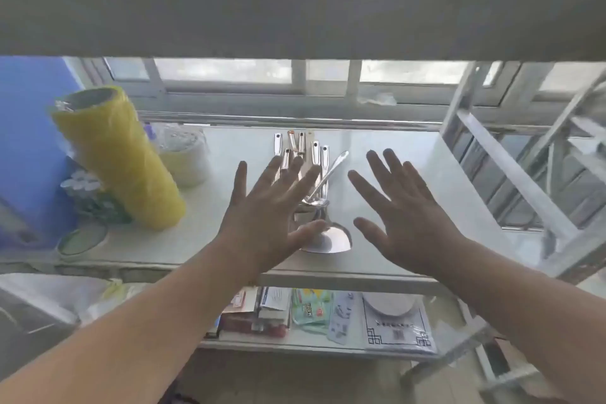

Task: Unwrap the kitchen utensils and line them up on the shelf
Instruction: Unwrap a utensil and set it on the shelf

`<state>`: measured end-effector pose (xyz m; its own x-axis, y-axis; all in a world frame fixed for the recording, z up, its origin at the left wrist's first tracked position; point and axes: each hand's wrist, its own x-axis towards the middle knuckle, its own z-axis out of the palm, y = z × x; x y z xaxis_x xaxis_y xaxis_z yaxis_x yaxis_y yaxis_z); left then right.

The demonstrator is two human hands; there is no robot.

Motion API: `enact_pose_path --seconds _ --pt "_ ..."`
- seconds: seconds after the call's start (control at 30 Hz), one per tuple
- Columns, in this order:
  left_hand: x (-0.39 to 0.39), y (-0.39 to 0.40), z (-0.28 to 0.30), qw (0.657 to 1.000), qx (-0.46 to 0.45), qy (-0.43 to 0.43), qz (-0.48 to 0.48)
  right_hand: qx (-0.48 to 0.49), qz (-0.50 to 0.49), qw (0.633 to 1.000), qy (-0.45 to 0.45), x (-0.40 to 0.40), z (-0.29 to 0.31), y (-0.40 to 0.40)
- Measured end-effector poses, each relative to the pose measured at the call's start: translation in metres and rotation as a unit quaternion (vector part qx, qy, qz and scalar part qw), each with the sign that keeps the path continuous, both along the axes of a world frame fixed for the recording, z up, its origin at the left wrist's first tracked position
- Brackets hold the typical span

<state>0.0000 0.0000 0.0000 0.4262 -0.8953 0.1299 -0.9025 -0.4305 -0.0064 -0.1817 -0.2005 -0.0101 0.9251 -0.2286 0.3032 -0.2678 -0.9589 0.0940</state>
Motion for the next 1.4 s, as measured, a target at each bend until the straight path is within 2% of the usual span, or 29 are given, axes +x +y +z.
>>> enact_pose_path --seconds 0.13,0.4,0.57,0.67,0.77,1.0,1.4 --pt "0.018 -0.016 -0.04 1.0 -0.007 0.021 0.021 0.023 -0.022 0.999 -0.003 0.024 -0.05 -0.018" --pt "0.025 -0.038 -0.089 0.996 -0.083 -0.013 0.032 0.039 0.014 0.992 -0.117 0.065 -0.103 -0.039" --pt "0.022 -0.042 -0.115 0.982 -0.178 -0.024 0.049 -0.009 0.047 0.989 -0.141 0.07 -0.107 -0.042" --pt "0.019 -0.043 -0.122 0.977 -0.208 0.001 0.043 -0.01 0.058 0.989 -0.138 0.068 -0.109 -0.041" --pt "0.02 -0.042 -0.124 0.975 -0.219 -0.011 0.034 -0.009 0.067 0.987 -0.149 0.066 -0.109 -0.04" --pt "0.016 -0.04 -0.125 0.954 -0.298 -0.025 -0.003 -0.003 0.024 0.984 -0.177 0.055 -0.112 -0.038" --pt "0.019 -0.041 -0.124 0.96 -0.28 0.018 0.011 0.004 0.01 0.987 -0.162 0.06 -0.116 -0.042"
